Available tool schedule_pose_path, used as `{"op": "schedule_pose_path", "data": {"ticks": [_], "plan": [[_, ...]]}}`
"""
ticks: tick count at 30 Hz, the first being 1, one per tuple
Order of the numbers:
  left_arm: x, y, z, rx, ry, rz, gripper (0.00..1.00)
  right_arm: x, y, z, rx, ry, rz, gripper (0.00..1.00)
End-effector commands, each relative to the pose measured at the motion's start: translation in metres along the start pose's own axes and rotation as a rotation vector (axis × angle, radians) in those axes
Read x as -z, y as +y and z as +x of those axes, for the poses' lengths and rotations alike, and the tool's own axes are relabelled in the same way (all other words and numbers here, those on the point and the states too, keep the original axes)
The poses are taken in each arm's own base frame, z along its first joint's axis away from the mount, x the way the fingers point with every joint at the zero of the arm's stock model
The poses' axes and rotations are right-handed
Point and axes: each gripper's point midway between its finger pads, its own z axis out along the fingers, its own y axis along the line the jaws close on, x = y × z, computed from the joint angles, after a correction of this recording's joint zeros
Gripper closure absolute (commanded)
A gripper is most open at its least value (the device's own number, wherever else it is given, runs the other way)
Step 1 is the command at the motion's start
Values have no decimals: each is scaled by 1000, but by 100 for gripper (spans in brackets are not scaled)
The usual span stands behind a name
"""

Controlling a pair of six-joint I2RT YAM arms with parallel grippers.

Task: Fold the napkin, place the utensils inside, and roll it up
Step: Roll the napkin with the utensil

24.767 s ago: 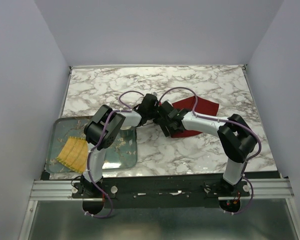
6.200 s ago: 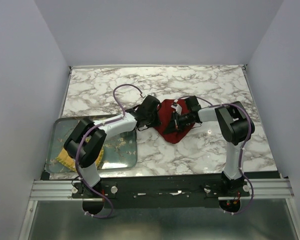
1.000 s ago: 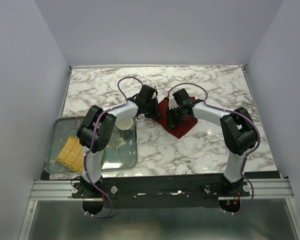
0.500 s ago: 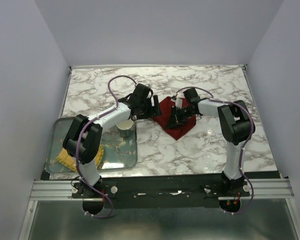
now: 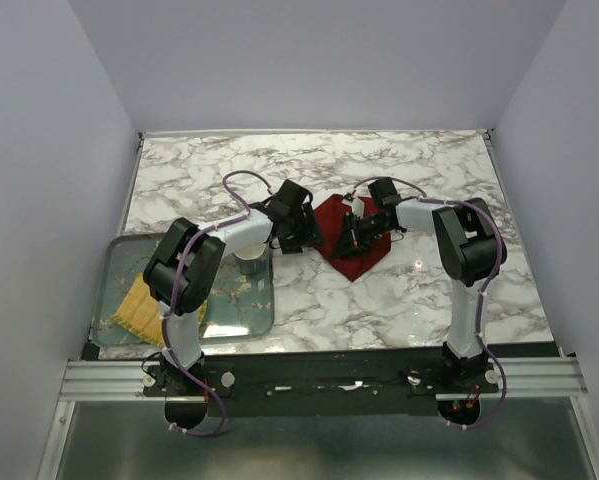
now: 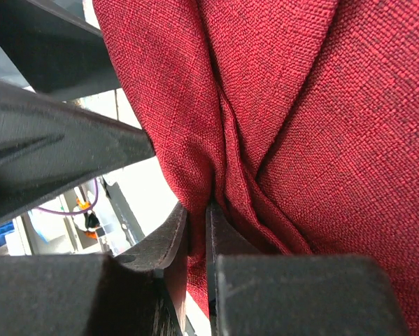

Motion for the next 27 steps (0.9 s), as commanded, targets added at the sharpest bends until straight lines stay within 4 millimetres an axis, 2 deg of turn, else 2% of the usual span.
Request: {"op": "schedule_pose_path", "data": {"ticks": [1, 3, 10, 12, 14, 18, 23, 27], "plan": [[-8, -3, -17, 57, -75, -22, 37, -11, -38, 29, -54, 80, 123, 89], [-1, -8, -21, 31, -93, 1, 41, -11, -39, 29, -53, 80, 131, 89], [12, -15, -5, -31, -62, 104, 52, -11, -47, 23, -57, 79, 169, 89], [17, -19, -7, -51, -70, 125, 52, -9, -50, 22, -64, 77, 181, 89], [19, -20, -8, -63, -81, 134, 47, -8, -53, 23, -70, 76, 185, 88], [27, -36, -15, -88, -111, 203, 45, -8, -56, 26, -76, 79, 196, 86], [17, -42, -18, -82, -96, 217, 56, -8, -59, 29, -81, 87, 205, 85], [2, -38, -16, -87, -80, 199, 62, -7, -60, 30, -79, 85, 209, 85]]}}
